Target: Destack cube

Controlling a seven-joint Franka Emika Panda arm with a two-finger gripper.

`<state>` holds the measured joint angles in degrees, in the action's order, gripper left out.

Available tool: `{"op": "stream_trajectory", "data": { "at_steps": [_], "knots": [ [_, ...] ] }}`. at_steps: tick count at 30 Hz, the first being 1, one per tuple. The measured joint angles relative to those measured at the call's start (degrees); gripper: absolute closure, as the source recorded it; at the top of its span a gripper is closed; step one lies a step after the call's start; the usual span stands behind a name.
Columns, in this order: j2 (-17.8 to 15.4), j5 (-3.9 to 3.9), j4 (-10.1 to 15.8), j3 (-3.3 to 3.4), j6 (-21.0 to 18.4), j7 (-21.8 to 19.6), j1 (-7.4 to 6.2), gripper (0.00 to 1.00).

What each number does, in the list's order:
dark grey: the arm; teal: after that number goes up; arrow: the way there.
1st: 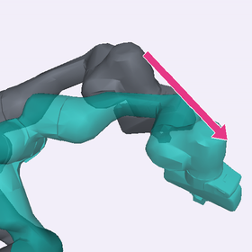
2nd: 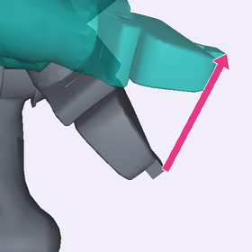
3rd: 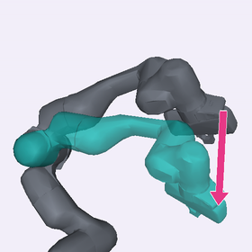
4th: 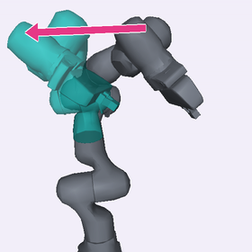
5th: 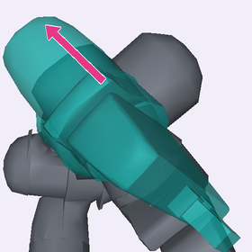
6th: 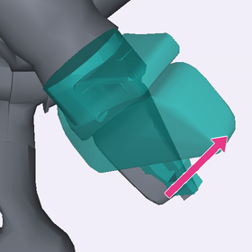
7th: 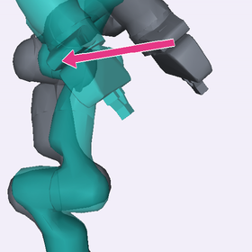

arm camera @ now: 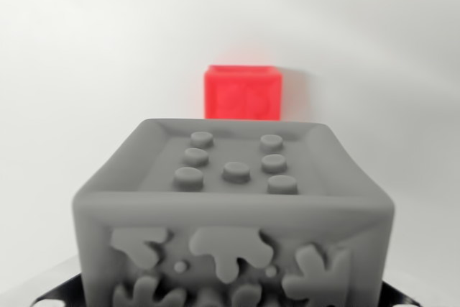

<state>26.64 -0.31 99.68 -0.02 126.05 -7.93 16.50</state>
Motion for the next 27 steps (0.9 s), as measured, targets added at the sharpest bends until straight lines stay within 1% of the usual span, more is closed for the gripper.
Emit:
{"op": "stream_trajectory", "data": {
  "at_steps": [27],
  "knots": [
    [-5.9, 0.0, 10.3, -0.09, 4.4, -7.3, -2.47, 1.0]
  ]
}}
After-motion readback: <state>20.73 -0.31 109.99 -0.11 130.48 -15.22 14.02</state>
